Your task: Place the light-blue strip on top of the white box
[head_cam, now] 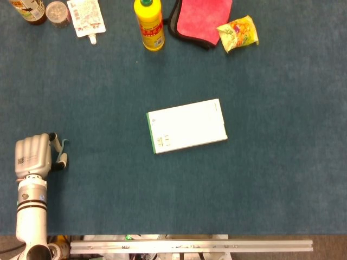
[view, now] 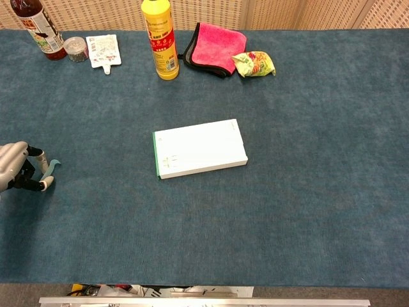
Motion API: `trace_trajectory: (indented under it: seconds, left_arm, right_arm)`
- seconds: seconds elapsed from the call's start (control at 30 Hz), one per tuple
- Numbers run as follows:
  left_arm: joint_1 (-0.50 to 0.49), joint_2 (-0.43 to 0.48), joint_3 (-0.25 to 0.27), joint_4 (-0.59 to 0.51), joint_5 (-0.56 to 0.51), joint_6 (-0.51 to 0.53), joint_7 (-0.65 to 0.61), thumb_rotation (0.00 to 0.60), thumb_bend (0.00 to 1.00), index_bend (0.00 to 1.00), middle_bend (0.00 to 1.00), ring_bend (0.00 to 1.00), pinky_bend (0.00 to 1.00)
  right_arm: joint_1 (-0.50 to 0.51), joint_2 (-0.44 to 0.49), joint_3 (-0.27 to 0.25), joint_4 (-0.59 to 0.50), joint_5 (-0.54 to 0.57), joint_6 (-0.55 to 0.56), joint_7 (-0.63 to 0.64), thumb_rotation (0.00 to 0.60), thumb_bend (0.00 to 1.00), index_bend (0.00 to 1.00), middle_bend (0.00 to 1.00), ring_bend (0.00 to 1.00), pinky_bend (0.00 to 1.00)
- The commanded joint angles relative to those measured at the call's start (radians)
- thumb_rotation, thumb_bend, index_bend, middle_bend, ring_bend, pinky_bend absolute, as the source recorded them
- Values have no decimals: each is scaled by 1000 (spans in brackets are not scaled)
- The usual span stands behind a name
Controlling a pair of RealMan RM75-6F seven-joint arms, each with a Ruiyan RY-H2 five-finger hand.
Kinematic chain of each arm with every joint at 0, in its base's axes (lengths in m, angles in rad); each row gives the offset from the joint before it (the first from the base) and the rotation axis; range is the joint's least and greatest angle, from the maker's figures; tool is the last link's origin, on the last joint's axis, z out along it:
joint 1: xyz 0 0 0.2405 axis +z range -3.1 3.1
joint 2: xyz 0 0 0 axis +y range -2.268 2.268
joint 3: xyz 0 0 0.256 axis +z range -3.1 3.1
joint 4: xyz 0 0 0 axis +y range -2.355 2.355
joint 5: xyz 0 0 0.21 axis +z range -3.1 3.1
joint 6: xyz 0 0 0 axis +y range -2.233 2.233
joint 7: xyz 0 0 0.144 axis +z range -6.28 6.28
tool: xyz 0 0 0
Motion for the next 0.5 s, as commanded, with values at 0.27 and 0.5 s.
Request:
trace_trajectory:
  seconds: [0.27, 0.5]
  left_arm:
    - [-10, 2, -1, -2, -13, -9, 4, 498, 376, 531, 919, 925, 1000]
    - [-14, 7, 2, -7, -9, -10, 0, 511, 408, 547, 921, 926, 1000]
  right_arm:
    - [1, -3, 0, 2, 4, -7, -2, 600, 0, 134, 323, 240, 218]
    - [1, -3, 1, 2, 5, -7, -2, 600, 0, 134, 323, 241, 218]
